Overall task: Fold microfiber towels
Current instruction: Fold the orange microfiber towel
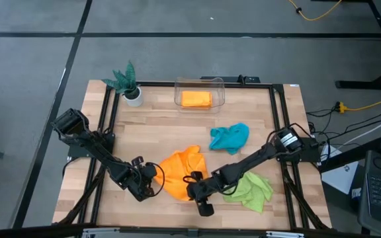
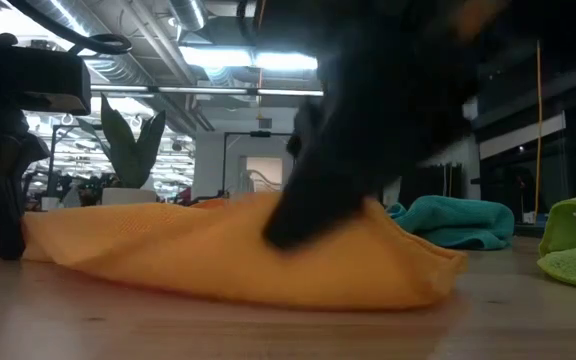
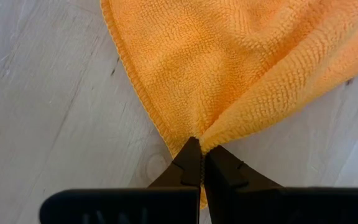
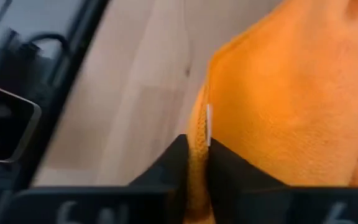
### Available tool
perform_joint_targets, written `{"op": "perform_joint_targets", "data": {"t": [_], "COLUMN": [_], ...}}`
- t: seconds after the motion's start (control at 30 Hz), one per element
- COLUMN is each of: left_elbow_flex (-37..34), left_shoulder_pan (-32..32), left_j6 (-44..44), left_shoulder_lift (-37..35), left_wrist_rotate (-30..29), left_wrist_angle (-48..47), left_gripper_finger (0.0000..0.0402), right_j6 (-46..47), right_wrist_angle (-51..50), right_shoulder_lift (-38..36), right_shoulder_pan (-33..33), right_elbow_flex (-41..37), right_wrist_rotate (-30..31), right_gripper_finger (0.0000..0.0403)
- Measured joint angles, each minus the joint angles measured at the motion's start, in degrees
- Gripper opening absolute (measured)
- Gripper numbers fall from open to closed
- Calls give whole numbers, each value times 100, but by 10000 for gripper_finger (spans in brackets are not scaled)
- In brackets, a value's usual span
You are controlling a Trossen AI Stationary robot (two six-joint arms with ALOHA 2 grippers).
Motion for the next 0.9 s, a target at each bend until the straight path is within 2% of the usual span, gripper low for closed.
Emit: {"op": "perform_joint_targets", "data": {"t": [0.07,0.13,0.2,0.3,0.4,0.5,0.63,0.73,0.8,0.83,0.9], "left_elbow_flex": [0,0,38,402,1196,2225,3709,4674,5298,5567,6070], "left_shoulder_pan": [0,-2,6,83,166,209,192,110,64,57,30], "left_j6": [0,0,35,107,168,302,306,316,308,348,557], "left_shoulder_lift": [0,0,-12,-128,-301,-345,-354,-352,-359,-382,-449], "left_wrist_rotate": [-4,-35,-37,-4,-80,-220,-641,-820,-702,-529,-192], "left_wrist_angle": [0,0,-83,-870,-1904,-3437,-5110,-5884,-6453,-6397,-6264], "left_gripper_finger": [0,0,0,0,0,0,0,0,0,0,0], "right_j6": [31,23,17,-129,-139,-173,-496,-780,-1054,-1177,-1249], "right_wrist_angle": [-92,-241,-583,-1592,-2764,-3858,-4833,-5378,-5741,-5847,-6203], "right_shoulder_lift": [-138,-314,-508,-877,-1265,-1582,-1760,-1765,-1767,-1767,-1765], "right_shoulder_pan": [-3,-4,15,69,159,270,403,502,575,595,599], "right_elbow_flex": [72,122,230,471,815,1303,2093,2714,3122,3324,3780], "right_wrist_rotate": [3,87,394,1128,2248,3508,4946,5772,6020,5978,5534], "right_gripper_finger": [15,9,6,5,4,3,2,2,2,2,1]}}
